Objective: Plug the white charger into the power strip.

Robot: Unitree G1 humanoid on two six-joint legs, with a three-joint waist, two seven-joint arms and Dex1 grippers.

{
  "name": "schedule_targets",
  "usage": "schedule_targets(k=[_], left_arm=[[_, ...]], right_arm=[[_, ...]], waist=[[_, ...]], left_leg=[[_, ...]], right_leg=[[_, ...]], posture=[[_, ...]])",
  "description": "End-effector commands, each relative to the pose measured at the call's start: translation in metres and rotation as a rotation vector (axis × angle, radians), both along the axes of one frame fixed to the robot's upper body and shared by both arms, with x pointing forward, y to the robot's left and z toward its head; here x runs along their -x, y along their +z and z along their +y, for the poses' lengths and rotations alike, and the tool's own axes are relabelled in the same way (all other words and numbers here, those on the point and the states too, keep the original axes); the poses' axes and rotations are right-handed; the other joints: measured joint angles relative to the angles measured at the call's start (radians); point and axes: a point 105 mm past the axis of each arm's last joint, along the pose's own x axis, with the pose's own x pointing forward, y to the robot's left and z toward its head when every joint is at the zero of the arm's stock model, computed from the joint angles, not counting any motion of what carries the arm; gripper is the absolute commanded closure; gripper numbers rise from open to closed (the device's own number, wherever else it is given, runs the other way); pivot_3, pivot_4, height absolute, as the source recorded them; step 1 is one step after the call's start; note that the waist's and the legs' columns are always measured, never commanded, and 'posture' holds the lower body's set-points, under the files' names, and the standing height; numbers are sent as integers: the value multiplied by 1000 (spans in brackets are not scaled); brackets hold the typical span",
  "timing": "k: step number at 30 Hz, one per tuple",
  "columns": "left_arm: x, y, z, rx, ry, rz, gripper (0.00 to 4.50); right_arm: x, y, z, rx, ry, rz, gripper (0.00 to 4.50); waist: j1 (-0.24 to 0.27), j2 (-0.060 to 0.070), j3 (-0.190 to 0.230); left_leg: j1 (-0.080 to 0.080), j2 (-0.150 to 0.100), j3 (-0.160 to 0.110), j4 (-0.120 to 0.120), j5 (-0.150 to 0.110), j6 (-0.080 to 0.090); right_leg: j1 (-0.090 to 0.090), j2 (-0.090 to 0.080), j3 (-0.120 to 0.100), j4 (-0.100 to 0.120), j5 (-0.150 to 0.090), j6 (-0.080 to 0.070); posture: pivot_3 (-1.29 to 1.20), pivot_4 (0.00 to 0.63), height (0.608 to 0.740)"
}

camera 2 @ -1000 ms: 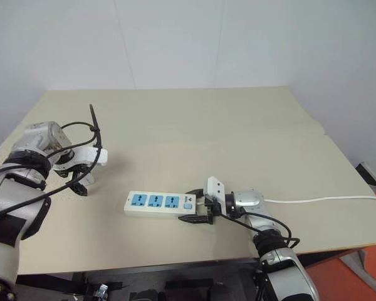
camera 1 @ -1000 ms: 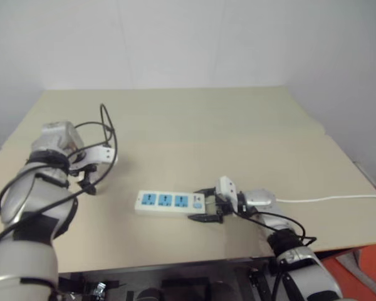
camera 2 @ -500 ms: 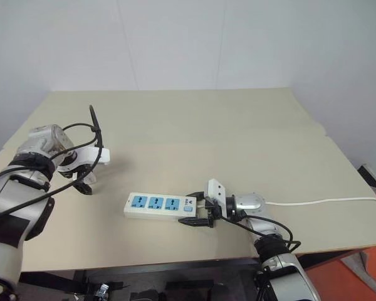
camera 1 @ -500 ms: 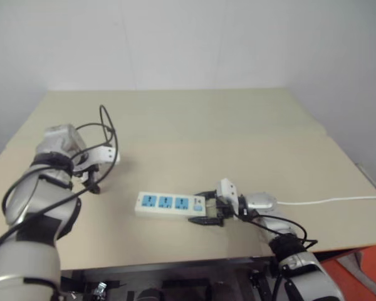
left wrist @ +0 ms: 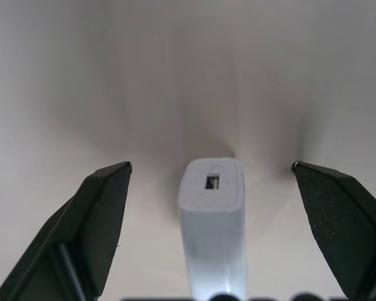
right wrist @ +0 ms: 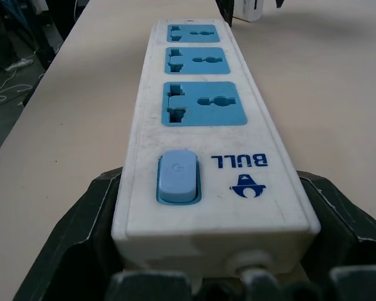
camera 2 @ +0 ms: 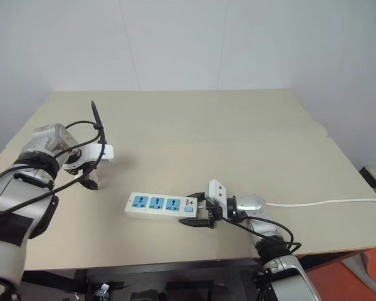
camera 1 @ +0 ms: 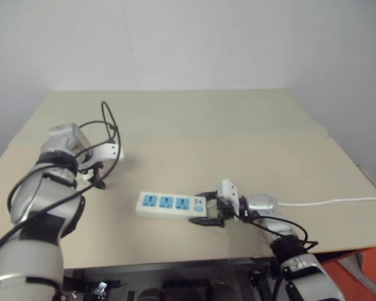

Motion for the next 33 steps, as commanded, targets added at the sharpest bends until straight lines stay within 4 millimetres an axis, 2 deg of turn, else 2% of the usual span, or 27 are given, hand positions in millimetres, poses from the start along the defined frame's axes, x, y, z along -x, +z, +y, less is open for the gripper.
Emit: schedule_targets(k=[1,8,16,24,28,33], left_arm=[[-2,3,-4,15,-3,-15,1197],[2,2,0,6,-3,11,3504],[4,5,5,18,-15,7,3501],[0,42,-5,153,-79,-87,3501],[-2,71,-22,327,-163,-175,3501],[6,111,-59,722,-388,-328,3501]], right_arm=[[4,5,7,-29,25,-8,1077],[3,5,7,-25,24,-7,1077],[3,5,8,-27,25,-6,1077],[3,4,9,-21,36,-2,1077],[3,4,10,-9,54,-2,1077],[3,1,9,13,80,2,1077]], waist=[[0,0,0],[-2,0,0],[-6,0,0],[-6,-1,0],[-7,-1,0],[-9,-1,0]], left_leg=[[0,0,0,0,0,0],[-1,0,0,0,0,0],[-2,0,0,0,0,0],[-3,1,0,0,0,0],[-3,1,0,1,0,0],[-3,1,0,1,0,0]], right_leg=[[0,0,0,0,0,0],[-1,0,0,-1,0,0],[-1,0,0,-1,0,0],[-2,0,-1,-1,0,0],[-2,0,-1,-2,0,0],[-2,0,-1,-1,0,0]], posture=[[0,150,740],[0,150,740],[0,150,740],[0,150,740],[0,150,740],[0,150,740]])
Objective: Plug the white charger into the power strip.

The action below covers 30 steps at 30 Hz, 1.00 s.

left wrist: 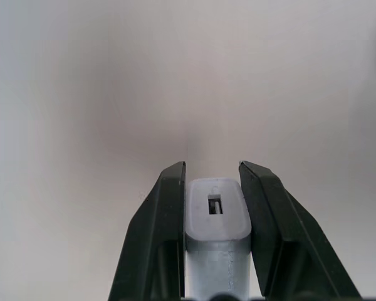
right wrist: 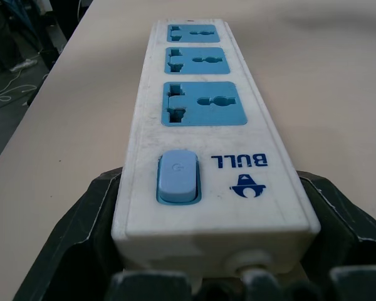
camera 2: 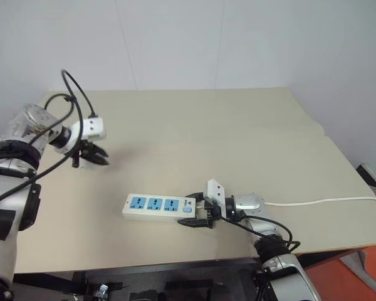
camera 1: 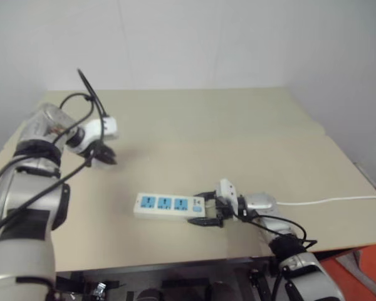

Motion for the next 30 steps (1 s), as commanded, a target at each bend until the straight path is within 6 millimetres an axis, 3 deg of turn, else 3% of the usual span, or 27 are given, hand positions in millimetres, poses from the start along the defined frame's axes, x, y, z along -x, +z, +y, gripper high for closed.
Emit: schedule_targets(k=[1,8,16,24,30], left_arm=[[9,41,-27,261,-201,-171,3501],[41,33,-67,604,-416,-195,3501],[78,11,-111,878,-455,-144,3501],[96,-9,-151,963,-491,-96,3501],[104,-21,-168,985,-520,-72,3501]], right_arm=[[3,0,5,7,52,-4,1077],[0,-1,6,27,78,1,1077],[0,-2,6,47,97,2,1077],[1,-3,9,56,107,-1,1077],[2,-3,11,55,106,-5,1077]], waist=[[0,0,0],[-4,0,0],[0,0,-1],[1,0,-1],[0,0,-1]], left_leg=[[0,0,0,0,0,0],[1,1,-1,2,0,0],[2,1,-5,2,0,0],[3,1,-5,2,0,0],[5,1,-5,2,0,0]], right_leg=[[0,0,0,0,0,0],[0,0,1,2,0,-1],[1,0,3,4,1,-1],[2,0,3,3,1,-1],[2,1,4,2,1,-2]], posture=[[0,150,740],[0,150,740],[0,150,740],[0,150,740],[0,150,740]])
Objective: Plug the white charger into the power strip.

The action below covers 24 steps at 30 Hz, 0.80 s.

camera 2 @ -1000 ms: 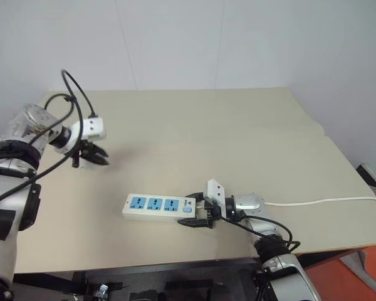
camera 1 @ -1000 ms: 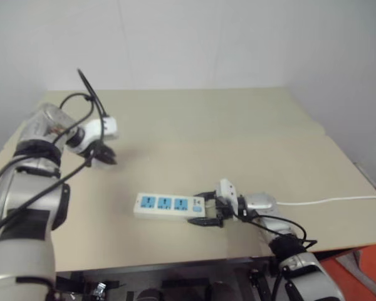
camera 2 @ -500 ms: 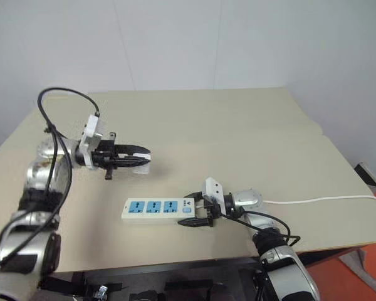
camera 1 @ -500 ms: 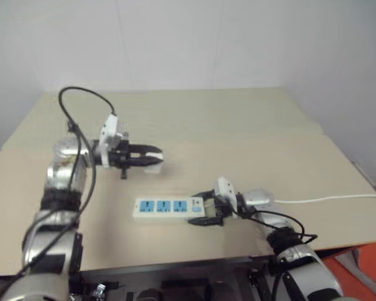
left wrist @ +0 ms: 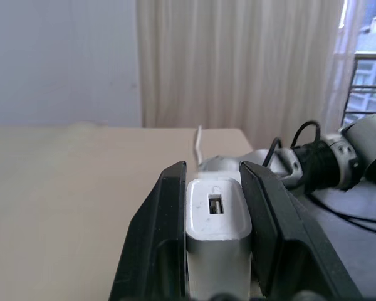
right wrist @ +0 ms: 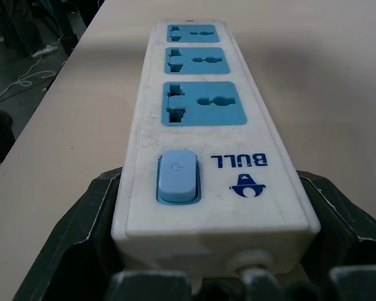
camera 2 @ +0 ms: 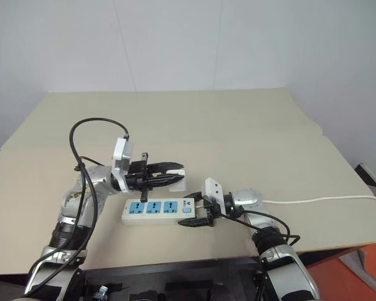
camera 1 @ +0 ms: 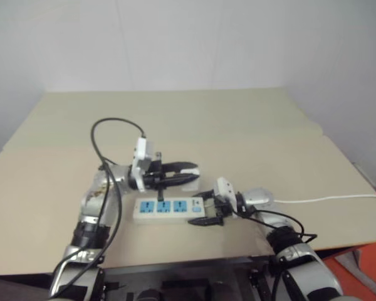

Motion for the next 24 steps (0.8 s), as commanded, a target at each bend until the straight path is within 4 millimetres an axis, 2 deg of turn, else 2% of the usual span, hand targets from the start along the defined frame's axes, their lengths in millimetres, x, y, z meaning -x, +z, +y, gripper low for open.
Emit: schedule_targets(k=[1,11,24], left_arm=[[10,-1,-8,3,-36,-33,3501],[15,-29,7,-56,-9,22,3501],[14,-41,15,-79,19,19,3501]], right_arm=[[5,-1,9,9,38,-5,1077],[6,-1,11,1,37,-4,1077],[9,-4,8,24,58,-6,1077]], waist=[[0,0,0],[-1,0,0],[1,0,0]], left_leg=[[0,0,0,0,0,0],[4,0,2,-2,0,0],[4,0,3,-3,0,0]], right_leg=[[0,0,0,0,0,0],[1,0,4,-3,0,0],[1,0,4,-4,0,0]], posture=[[0,150,740],[0,150,740],[0,150,740]])
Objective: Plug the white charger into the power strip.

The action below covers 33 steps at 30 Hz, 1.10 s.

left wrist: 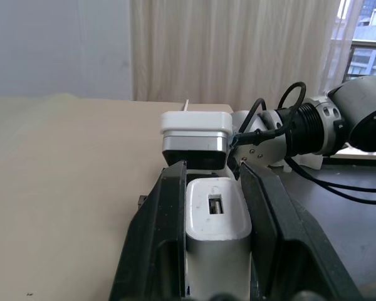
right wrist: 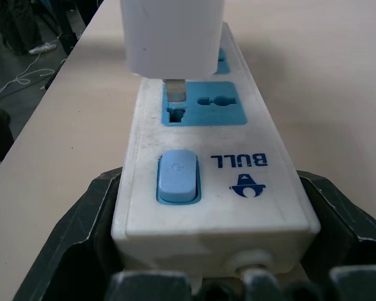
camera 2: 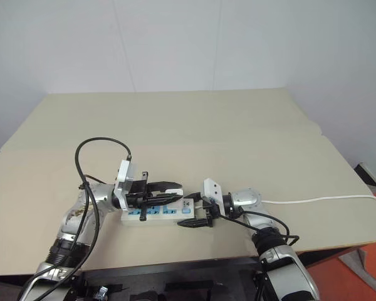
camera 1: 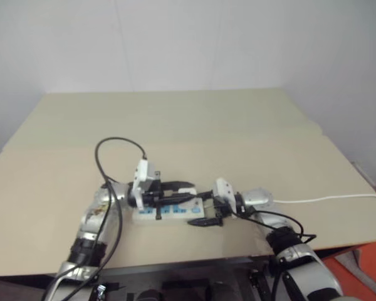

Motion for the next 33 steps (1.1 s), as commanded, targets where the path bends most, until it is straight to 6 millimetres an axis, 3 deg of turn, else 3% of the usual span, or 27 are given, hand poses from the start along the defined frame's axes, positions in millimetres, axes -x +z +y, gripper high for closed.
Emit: schedule_targets(k=[1,18,33], left_arm=[[1,-2,4,-17,1,-27,3501],[-1,-20,15,-85,6,2,3501],[5,-30,11,-91,-28,31,3501]], right_arm=[[8,-4,7,19,54,0,1077],[8,-5,3,27,43,-1,1077],[8,-4,3,30,44,0,1077]], waist=[[0,0,0],[2,0,0],[3,0,-2]], left_leg=[[0,0,0,0,0,0],[0,0,0,0,0,0],[1,0,0,-1,0,0]], right_leg=[[0,0,0,0,0,0],[1,0,0,-1,0,0],[2,0,0,-4,0,0]], posture=[[0,150,740],[0,150,740],[0,150,740]])
